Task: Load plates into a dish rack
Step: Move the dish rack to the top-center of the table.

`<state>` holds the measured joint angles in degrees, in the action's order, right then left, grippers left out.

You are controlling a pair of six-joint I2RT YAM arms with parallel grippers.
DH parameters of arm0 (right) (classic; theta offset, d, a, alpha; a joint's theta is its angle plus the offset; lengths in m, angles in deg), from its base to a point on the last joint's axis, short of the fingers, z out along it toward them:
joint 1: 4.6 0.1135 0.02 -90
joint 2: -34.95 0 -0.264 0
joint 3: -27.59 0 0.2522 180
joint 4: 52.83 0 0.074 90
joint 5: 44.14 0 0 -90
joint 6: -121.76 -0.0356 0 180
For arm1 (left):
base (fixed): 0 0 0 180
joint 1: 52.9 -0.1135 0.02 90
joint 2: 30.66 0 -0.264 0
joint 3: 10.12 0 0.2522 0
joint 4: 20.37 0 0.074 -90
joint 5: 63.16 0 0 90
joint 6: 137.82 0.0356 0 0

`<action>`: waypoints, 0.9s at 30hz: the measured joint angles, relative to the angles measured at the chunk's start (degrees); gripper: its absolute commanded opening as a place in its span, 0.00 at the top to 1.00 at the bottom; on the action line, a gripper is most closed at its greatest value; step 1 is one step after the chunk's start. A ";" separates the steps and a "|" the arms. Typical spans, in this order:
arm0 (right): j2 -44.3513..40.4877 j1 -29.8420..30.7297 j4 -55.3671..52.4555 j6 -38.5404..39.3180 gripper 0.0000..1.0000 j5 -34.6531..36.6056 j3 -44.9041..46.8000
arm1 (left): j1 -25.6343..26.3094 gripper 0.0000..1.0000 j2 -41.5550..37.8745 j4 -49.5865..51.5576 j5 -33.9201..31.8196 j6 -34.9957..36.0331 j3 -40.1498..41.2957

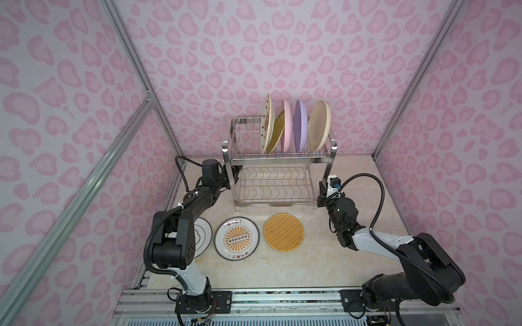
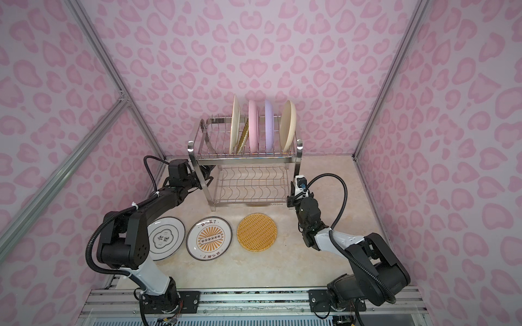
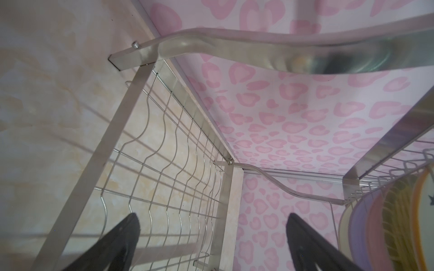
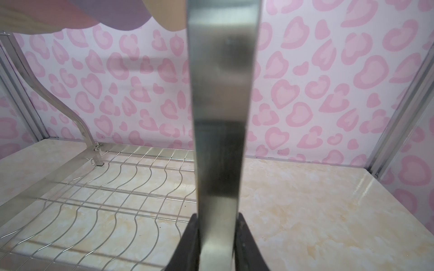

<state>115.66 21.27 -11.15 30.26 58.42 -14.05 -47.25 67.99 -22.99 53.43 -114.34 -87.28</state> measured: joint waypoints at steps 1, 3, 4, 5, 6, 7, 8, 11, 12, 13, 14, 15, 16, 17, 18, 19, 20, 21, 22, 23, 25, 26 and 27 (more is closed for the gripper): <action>-0.55 -0.61 0.02 -0.42 0.86 -0.33 0.48 | 0.52 0.01 0.74 0.00 -0.02 -0.02 -0.63; -1.60 -1.68 -0.17 -0.72 0.91 -0.57 1.25 | 1.40 0.01 1.90 0.02 -0.04 -0.07 -1.73; -2.16 -2.27 -0.39 -0.74 0.93 -0.61 1.66 | 1.81 0.01 2.47 0.02 -0.07 -0.07 -2.34; -2.71 -2.82 -0.50 -0.76 0.97 -0.74 2.08 | 2.16 0.01 2.99 0.02 -0.11 -0.07 -2.91; -3.19 -3.28 -0.63 -0.92 1.00 -0.94 2.40 | 2.43 0.01 3.37 0.00 -0.24 -0.11 -3.32; -3.82 -3.76 -0.98 -0.94 1.00 -1.03 2.78 | 2.73 0.01 3.76 0.00 -0.26 -0.46 -3.74; -4.37 -4.09 -1.14 -0.94 1.00 -1.01 3.17 | 3.02 0.01 4.26 0.00 -0.26 -0.46 -4.22; -6.32 -4.63 -1.64 -0.92 1.00 -0.50 4.55 | 3.78 0.01 5.73 0.04 -0.52 -0.48 -5.77; -6.91 -4.76 -1.79 -0.92 1.00 -0.22 4.94 | 4.02 0.01 6.21 0.02 -0.63 -0.48 -6.38; -7.52 -4.85 -2.16 -0.87 1.00 0.31 5.27 | 4.35 0.01 6.86 0.04 -0.90 -0.48 -7.23; -8.09 -4.92 -2.67 -0.79 1.00 0.98 5.44 | 4.70 0.01 7.45 0.04 -0.90 -0.48 -8.00; -8.68 -4.94 -3.08 -0.72 1.00 1.81 5.70 | 5.16 0.00 8.13 0.02 -0.90 -0.48 -8.81; -9.33 -4.98 -3.58 -0.68 1.00 2.80 5.99 | 5.64 0.02 8.85 0.04 -0.85 -0.48 -9.62; -9.97 -5.01 -4.11 -0.61 1.00 3.56 6.23 | 6.05 0.02 9.40 0.09 -0.85 -0.50 -10.34; -10.80 -5.11 -4.59 -0.57 1.00 4.61 6.67 | 6.56 0.02 10.14 0.15 -0.85 -0.52 -11.21; -11.54 -5.33 -4.81 -0.59 1.00 5.38 7.10 | 6.97 0.02 10.75 0.13 -0.85 -0.50 -11.93; -12.31 -5.62 -5.31 -0.68 1.00 6.12 7.45 | 7.41 0.02 11.28 0.17 -0.85 -0.50 -12.68; -13.16 -6.05 -6.03 -0.76 1.00 7.13 7.76 | 7.82 0.02 11.89 0.28 -0.85 -0.52 -13.55; -13.97 -6.47 -6.95 -0.96 1.00 8.24 7.93 | 8.24 0.02 12.57 0.28 -0.85 -0.52 -14.47; -14.60 -6.84 -7.74 -1.05 1.00 9.44 8.00 | 8.57 0.02 13.16 0.28 -0.83 -0.52 -15.28; -15.82 -7.76 -8.79 -1.44 1.00 11.69 8.44 | 9.18 0.02 14.51 0.33 0.33 -0.33 -17.03; -16.37 -8.15 -9.16 -1.84 1.00 12.48 8.68 | 9.55 0.02 15.15 0.44 0.42 -0.33 -17.68; -17.03 -8.55 -9.73 -1.99 1.00 13.22 8.90 | 9.86 0.02 16.00 0.48 0.74 -0.31 -18.58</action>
<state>98.63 12.72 -20.88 28.27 71.64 -5.15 -37.39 83.99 -22.51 54.17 -114.65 -105.86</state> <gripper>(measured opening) 0.172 0.976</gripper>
